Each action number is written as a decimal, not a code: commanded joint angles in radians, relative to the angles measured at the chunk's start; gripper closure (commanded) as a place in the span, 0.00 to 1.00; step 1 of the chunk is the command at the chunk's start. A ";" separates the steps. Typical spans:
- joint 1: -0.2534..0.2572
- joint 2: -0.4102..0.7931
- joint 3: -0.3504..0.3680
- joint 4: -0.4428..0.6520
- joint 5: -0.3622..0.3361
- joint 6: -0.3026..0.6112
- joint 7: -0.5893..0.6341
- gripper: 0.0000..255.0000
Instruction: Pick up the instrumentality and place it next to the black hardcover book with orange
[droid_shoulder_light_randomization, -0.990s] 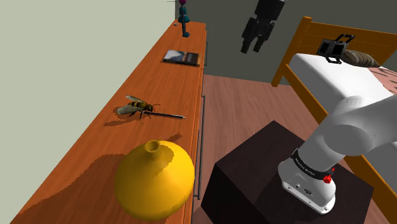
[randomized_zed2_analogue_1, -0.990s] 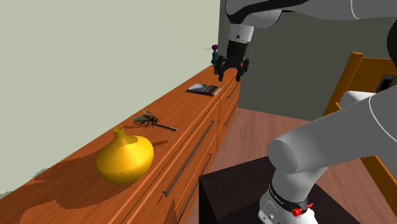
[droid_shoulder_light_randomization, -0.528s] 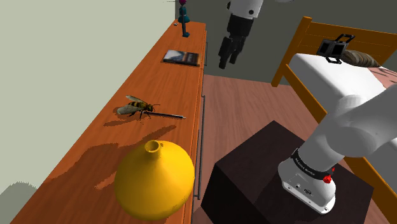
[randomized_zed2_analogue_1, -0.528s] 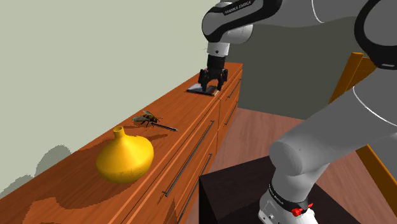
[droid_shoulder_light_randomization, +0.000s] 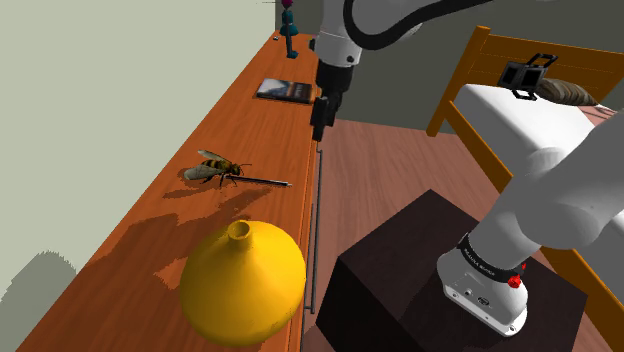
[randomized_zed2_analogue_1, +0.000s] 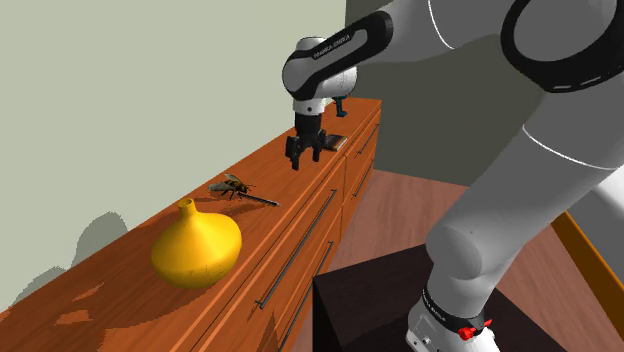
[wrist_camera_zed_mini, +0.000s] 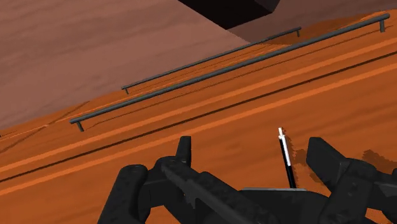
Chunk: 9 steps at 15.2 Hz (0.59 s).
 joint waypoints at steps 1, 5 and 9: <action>0.020 0.057 0.025 0.016 -0.010 0.034 -0.012 0.00; 0.056 0.166 0.070 0.045 -0.041 0.098 -0.034 0.00; 0.087 0.256 0.103 0.073 -0.078 0.146 -0.045 0.00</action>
